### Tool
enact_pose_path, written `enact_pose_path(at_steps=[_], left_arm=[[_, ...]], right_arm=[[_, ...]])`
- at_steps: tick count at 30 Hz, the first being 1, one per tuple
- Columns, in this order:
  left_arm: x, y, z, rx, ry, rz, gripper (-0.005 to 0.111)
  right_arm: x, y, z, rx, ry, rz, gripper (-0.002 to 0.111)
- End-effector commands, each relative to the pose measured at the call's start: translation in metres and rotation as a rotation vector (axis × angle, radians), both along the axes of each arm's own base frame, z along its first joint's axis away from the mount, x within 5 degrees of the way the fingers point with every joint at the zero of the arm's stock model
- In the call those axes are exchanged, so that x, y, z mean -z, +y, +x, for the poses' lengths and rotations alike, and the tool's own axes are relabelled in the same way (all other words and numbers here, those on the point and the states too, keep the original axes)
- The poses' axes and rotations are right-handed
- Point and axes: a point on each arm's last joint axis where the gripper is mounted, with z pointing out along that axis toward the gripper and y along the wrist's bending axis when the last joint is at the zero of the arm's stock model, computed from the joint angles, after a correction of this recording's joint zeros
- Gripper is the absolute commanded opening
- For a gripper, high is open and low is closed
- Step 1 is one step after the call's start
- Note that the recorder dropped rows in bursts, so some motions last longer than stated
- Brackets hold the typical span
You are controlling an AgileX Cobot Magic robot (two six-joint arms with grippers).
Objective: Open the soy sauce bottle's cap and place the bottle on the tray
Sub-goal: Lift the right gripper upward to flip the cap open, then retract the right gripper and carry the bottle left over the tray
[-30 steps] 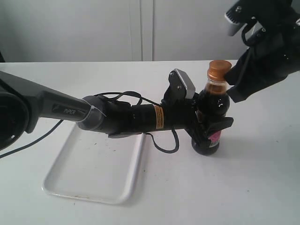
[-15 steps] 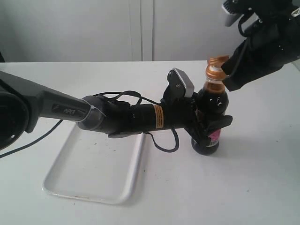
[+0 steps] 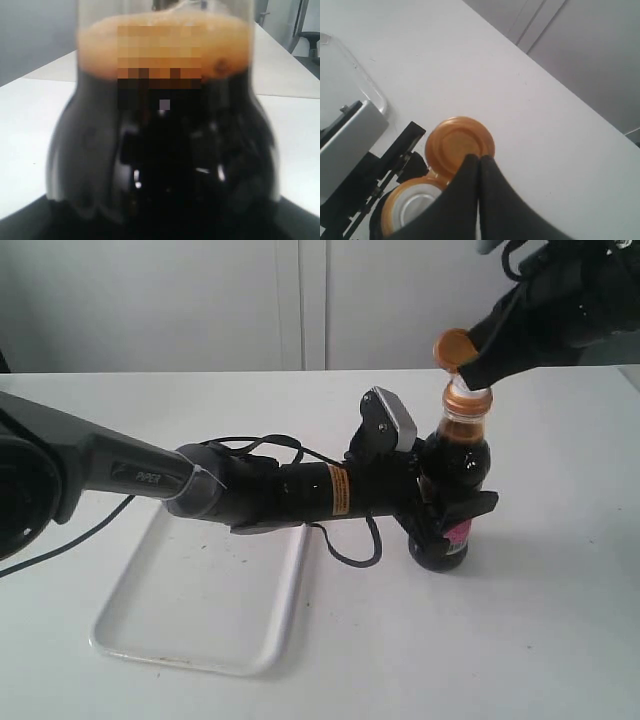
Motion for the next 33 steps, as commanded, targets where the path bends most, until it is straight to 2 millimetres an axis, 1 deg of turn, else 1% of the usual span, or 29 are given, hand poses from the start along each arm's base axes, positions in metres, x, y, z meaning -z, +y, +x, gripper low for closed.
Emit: enact_pose_path(at_steps=[1,2,4,8,12,16,21,26,33], left_arm=[[0.003,-0.002,-0.005,0.025,-0.019,0.038,0.0],[0.003,-0.002,-0.005,0.023,-0.018,0.037,0.0],[0.003,-0.002,-0.005,0.023,-0.018,0.037,0.0],[0.002,-0.002,-0.004,0.02,-0.017,0.033,0.0],[0.0,-0.001,-0.002,0.002,0.0,0.018,0.0],[-0.011,0.0,-0.002,-0.004,-0.015,-0.001,0.0],[-0.037,0.002,-0.003,-0.006,-0.044,-0.04,0.0],[-0.06,0.005,-0.005,-0.006,-0.072,-0.071,0.0],[-0.09,0.01,-0.011,0.009,-0.095,-0.116,0.0]], right_arm=[[-0.009,-0.007,0.0,0.076,-0.016,0.053,0.0],[-0.015,-0.012,-0.001,0.115,-0.011,0.076,0.0],[-0.022,-0.021,-0.004,0.161,0.023,0.051,0.0],[-0.015,-0.042,-0.011,0.227,0.171,-0.051,0.0],[-0.013,-0.061,-0.012,0.334,0.227,-0.033,0.0],[-0.01,-0.078,-0.013,0.407,0.268,-0.021,0.0],[-0.008,-0.081,-0.015,0.441,0.299,-0.004,0.0],[0.011,-0.081,-0.018,0.442,0.351,-0.023,0.0],[0.029,-0.081,-0.018,0.447,0.352,-0.017,0.0]])
